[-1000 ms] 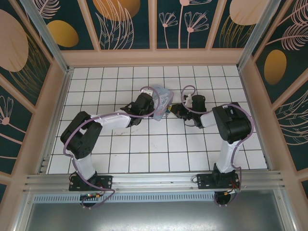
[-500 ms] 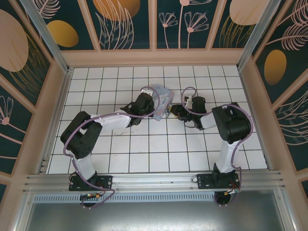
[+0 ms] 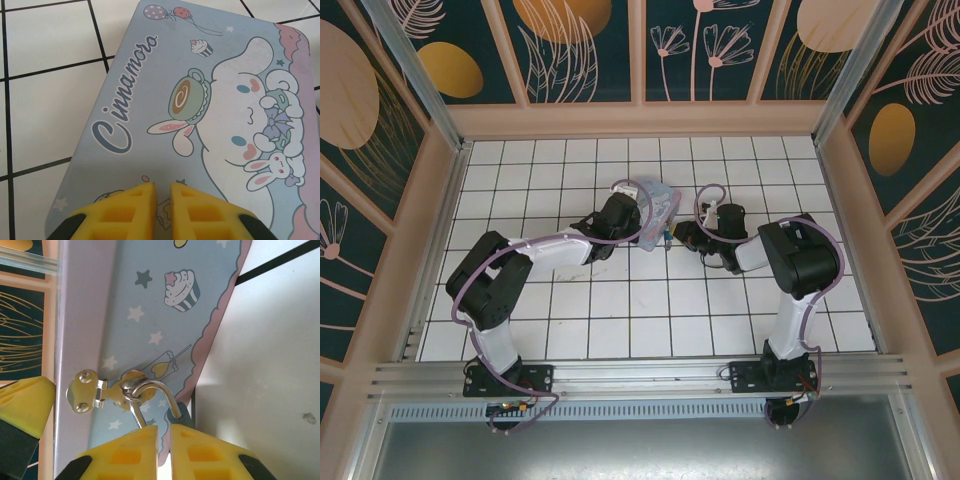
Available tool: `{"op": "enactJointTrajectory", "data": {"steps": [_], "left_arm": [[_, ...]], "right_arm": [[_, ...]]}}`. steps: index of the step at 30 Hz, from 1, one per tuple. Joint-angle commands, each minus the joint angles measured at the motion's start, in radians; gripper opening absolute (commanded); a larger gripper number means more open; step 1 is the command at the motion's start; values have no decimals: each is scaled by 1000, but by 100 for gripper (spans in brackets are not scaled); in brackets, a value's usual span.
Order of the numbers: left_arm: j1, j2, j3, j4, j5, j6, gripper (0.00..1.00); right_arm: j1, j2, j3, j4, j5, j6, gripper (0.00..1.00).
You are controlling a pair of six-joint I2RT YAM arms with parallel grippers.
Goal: Unlock the padlock with the key
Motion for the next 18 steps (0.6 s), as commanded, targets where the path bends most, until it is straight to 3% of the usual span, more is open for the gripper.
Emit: {"op": "enactJointTrajectory", "data": {"steps": [1,8,18], "left_arm": [[20,121,-90,-395,0,17,17],[20,121,-90,-395,4,21,17],[20,115,-92,-395,5,21,16]], "right_arm": [[7,-15,-12,46,2,0,17],[8,-55,-28,-40,54,-95,28],[56,-41,30,-178,109,-201,30]]}}
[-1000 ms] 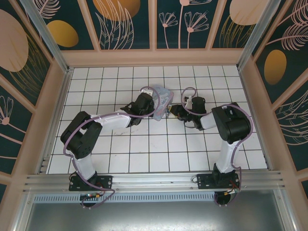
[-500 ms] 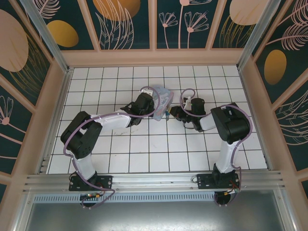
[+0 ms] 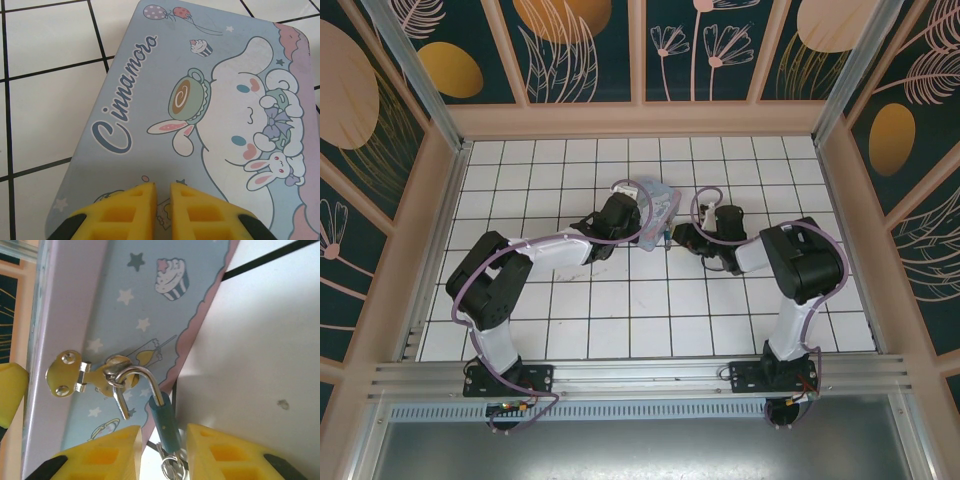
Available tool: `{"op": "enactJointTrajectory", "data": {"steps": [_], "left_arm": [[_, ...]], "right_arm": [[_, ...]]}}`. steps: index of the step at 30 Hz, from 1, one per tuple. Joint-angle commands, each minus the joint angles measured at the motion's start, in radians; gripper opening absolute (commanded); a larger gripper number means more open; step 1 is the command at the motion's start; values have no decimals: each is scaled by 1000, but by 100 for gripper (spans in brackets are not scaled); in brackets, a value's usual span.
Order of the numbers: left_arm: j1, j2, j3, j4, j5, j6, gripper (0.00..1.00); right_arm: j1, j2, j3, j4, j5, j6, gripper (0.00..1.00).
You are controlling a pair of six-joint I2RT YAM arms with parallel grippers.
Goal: Unlock the padlock with the key
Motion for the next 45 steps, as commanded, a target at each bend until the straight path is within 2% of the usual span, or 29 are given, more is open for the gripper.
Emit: {"op": "enactJointTrajectory", "data": {"steps": [1,8,17,26,28,30,31,45], "left_arm": [[20,115,-92,-394,5,16,16],[20,112,-95,-394,7,15,16],[20,113,-93,-393,8,17,16],[20,114,-93,-393,11,18,16],[19,117,-92,-393,11,18,16],[20,116,-93,-393,11,18,16],[20,116,-92,-394,13,17,16],[20,123,-90,-398,14,18,15]], "right_arm": [[37,4,39,-80,37,-65,30],[52,36,55,-76,50,-59,28],[67,42,41,-55,116,-17,17],[99,33,31,-47,204,26,18],[104,34,28,-46,217,31,13],[105,30,23,-44,228,34,1],[105,27,18,-40,235,36,0],[83,-79,-78,53,259,109,0]]}}
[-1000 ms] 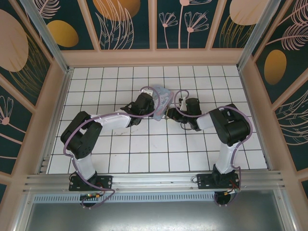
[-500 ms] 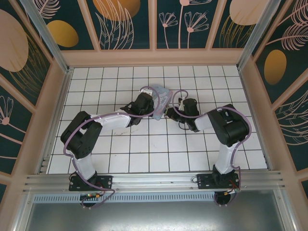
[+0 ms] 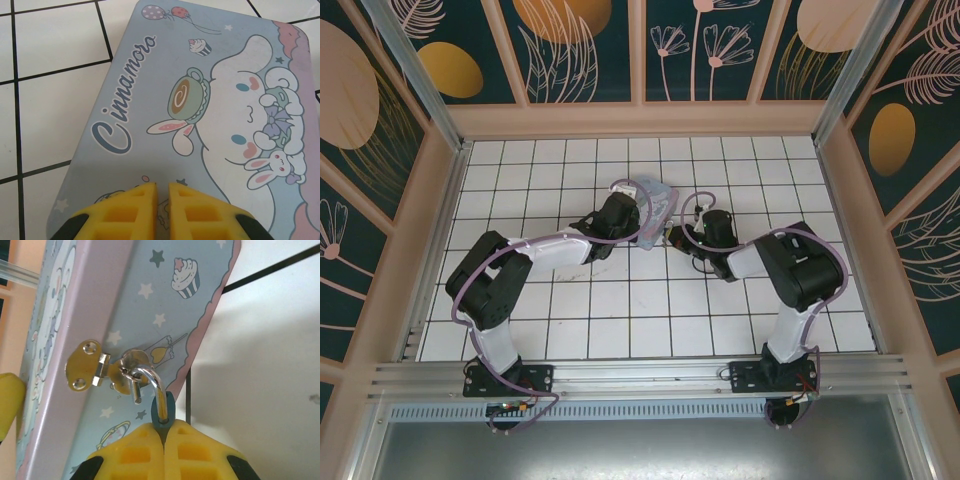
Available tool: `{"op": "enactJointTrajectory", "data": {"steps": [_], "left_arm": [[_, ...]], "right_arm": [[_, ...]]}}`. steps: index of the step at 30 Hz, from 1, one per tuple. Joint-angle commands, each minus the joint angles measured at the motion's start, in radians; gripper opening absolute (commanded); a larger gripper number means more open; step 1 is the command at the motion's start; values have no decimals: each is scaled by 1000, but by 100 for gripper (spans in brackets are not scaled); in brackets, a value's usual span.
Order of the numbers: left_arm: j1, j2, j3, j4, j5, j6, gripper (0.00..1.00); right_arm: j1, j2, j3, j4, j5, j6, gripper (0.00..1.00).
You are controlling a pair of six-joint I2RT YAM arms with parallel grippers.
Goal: Unlock the padlock with the key
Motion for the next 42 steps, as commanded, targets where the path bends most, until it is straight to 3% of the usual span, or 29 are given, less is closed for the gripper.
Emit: {"op": "enactJointTrajectory", "data": {"steps": [1,17,25,32,36,42], "left_arm": [[15,122,-90,-392,23,13,15],[15,127,-90,-392,29,12,15],[15,130,-91,-393,31,15,15],[15,119,-84,-410,16,21,16],[15,80,-28,-422,25,22,26],[14,17,32,-445,63,20,53]], "right_arm": [[-17,-35,-30,-4,36,36,0],[-68,-11,2,34,35,108,0],[-99,-7,66,-27,9,102,0],[-97,-87,-20,9,-12,115,0],[-68,-163,-73,-17,-17,106,0],[17,-271,-138,-75,5,100,0]]}}
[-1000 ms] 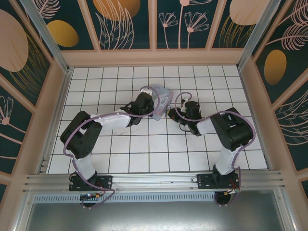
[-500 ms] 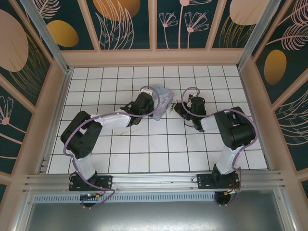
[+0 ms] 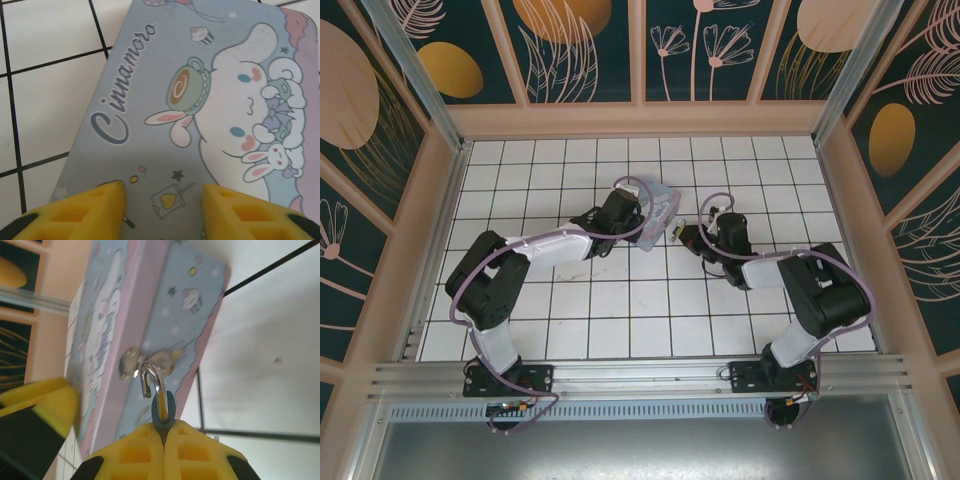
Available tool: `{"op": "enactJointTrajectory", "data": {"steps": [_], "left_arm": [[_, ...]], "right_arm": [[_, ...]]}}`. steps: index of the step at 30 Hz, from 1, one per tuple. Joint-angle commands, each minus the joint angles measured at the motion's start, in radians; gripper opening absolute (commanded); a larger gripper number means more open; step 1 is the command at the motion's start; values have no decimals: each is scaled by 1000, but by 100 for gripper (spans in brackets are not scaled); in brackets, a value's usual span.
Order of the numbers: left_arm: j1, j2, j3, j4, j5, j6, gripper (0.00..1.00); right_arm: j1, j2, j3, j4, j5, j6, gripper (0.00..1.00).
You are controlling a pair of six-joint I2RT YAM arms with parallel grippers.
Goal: Unlock the padlock with the key
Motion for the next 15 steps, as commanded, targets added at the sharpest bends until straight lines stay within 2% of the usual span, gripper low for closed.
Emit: {"op": "enactJointTrajectory", "data": {"steps": [1,9,15], "left_arm": [[15,17,-25,-317,37,-6,57],[15,-91,59,-364,37,-7,73],[15,-209,94,-371,48,-23,84]], "right_arm": [[55,-65,-39,-23,10,6,0],[278,-109,-118,13,89,63,0],[446,-54,-144,88,152,128,0]]}}
